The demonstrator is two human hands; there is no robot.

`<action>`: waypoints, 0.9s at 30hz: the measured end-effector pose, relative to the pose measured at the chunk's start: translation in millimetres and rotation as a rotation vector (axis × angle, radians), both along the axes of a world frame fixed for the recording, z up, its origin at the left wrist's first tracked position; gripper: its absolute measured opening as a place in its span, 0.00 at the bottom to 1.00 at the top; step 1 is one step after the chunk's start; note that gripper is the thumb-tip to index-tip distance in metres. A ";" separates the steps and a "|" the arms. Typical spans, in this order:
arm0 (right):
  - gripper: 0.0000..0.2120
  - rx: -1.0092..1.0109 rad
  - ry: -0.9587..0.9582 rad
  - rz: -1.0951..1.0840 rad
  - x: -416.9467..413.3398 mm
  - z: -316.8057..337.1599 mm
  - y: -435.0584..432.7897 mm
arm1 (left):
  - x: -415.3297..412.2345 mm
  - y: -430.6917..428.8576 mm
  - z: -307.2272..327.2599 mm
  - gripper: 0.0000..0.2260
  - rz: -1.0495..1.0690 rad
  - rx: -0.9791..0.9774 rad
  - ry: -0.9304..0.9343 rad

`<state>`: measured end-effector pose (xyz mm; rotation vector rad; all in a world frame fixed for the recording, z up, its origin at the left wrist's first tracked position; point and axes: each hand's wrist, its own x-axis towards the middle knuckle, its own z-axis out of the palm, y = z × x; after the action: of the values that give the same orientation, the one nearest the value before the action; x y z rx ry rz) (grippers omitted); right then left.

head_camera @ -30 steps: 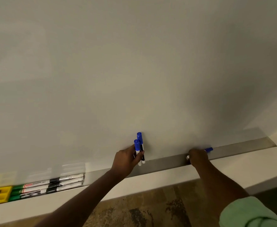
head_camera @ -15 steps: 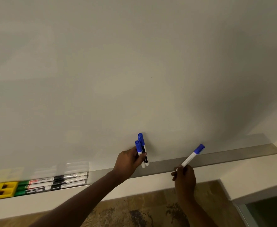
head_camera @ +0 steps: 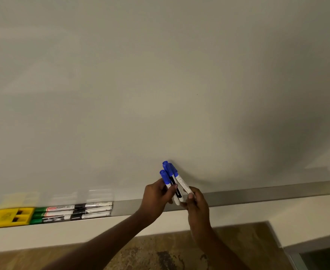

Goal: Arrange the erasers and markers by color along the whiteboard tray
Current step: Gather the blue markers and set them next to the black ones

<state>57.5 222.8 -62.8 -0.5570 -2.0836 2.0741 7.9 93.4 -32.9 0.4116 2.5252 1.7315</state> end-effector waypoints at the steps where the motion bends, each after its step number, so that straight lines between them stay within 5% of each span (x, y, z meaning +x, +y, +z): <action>1: 0.13 -0.021 0.013 0.041 -0.4 2.3 -4.0 | 2.7 0.1 -1.2 0.06 0.025 0.061 -0.031; 6: 0.14 -0.270 0.005 0.132 0.4 11.1 -15.9 | 12.3 -0.2 -7.0 0.06 0.220 0.211 -0.118; 27: 0.10 -0.345 -0.263 0.264 -21.7 7.8 -44.4 | 13.8 -59.7 -21.5 0.07 0.329 0.262 -0.170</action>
<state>35.9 178.5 -55.0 -0.6627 -2.0337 2.6725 21.8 33.6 -54.4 -0.1501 2.3558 2.1162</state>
